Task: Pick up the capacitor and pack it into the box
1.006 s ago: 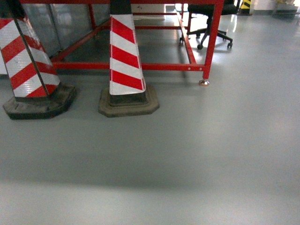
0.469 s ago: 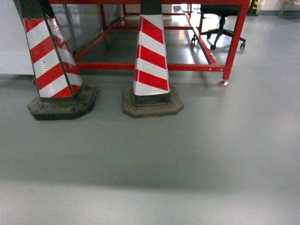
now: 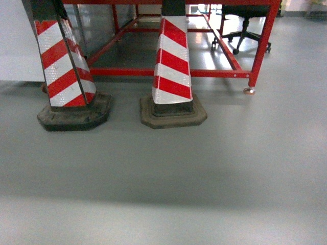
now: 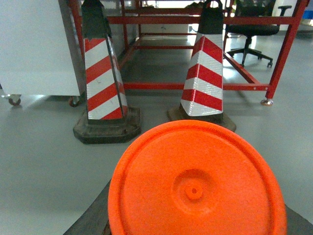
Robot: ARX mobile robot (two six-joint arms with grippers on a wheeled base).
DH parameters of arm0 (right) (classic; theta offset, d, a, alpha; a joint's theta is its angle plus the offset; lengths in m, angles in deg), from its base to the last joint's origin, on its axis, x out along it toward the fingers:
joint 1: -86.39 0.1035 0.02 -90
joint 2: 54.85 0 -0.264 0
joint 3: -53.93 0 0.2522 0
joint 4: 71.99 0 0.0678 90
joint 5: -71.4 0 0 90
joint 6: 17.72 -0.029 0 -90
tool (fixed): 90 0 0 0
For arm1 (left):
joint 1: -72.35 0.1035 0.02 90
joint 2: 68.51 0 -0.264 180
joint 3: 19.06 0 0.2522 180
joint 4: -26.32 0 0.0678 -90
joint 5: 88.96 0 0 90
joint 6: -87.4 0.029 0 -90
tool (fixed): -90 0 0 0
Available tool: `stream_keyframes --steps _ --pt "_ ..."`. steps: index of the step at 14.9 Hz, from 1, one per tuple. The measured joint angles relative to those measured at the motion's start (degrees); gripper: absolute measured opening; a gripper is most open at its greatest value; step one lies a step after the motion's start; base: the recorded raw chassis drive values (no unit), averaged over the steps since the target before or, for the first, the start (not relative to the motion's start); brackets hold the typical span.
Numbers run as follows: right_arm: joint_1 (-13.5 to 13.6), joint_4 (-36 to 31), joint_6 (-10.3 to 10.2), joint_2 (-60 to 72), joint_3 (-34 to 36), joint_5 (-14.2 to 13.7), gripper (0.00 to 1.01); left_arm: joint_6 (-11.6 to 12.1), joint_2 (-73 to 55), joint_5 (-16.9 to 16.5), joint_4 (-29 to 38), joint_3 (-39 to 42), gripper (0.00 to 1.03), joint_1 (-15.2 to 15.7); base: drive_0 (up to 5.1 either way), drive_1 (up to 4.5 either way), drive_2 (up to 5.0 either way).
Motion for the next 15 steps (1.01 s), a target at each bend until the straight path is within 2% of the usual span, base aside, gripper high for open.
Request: stream_keyframes --steps 4,15 --pt "0.0 0.02 0.0 0.0 0.0 0.0 0.98 0.0 0.0 -0.02 0.0 0.0 0.44 0.0 0.0 0.0 0.0" --pt "0.0 0.09 0.0 0.0 0.0 -0.13 0.98 0.0 0.0 -0.04 -0.02 0.0 0.44 0.0 0.1 4.33 -4.2"
